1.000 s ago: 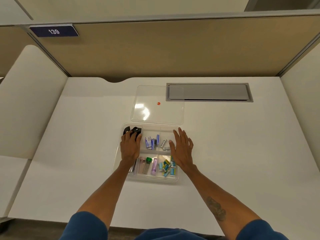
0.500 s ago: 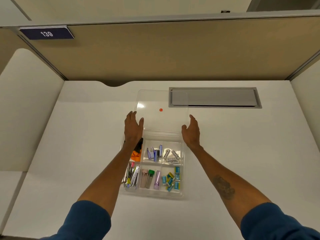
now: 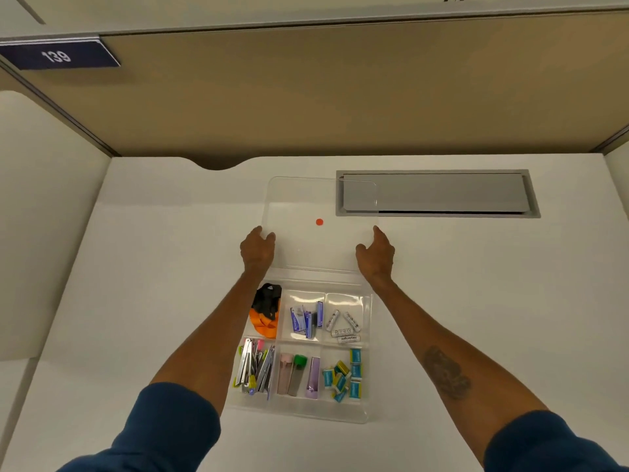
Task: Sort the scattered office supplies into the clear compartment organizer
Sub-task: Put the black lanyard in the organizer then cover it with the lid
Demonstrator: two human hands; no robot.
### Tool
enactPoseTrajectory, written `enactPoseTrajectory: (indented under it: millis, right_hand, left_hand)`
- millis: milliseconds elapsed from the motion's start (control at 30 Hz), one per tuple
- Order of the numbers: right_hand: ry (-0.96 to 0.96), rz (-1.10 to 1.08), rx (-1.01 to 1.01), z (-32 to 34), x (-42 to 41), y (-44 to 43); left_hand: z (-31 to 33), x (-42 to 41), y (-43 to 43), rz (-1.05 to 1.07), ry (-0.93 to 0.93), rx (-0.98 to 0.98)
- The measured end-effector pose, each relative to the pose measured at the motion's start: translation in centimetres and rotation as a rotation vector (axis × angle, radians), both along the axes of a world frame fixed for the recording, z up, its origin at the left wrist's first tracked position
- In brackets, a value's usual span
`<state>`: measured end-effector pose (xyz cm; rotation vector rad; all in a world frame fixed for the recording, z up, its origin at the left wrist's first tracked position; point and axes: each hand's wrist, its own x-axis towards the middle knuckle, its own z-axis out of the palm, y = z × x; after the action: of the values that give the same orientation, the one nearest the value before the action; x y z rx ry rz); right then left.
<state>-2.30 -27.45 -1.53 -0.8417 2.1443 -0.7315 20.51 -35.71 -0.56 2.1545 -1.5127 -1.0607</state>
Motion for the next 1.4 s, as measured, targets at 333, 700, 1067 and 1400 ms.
enactPoseTrajectory:
  millis: [333, 700, 1067, 1400]
  right_hand:
    - [0.225, -0.094, -0.062, 1.6, -0.8, -1.9]
    - [0.234, -0.004, 0.132, 6.0, 0.4, 1.1]
    - [0.113, -0.047, 0.003, 5.4, 5.1, 12.0]
    - [0.233, 0.035, -0.062, 4.4, 8.5, 20.0]
  left_hand:
    - [1.6, -0.5, -2.1, 0.222, -0.031, -0.141]
    - [4.7, 2.3, 1.8, 0.325, 0.076, -0.16]
    - [3.9, 6.7, 12.0, 0.344, -0.047, -0.254]
    - [3.1, 8.9, 19.2, 0.449, -0.15, -0.24]
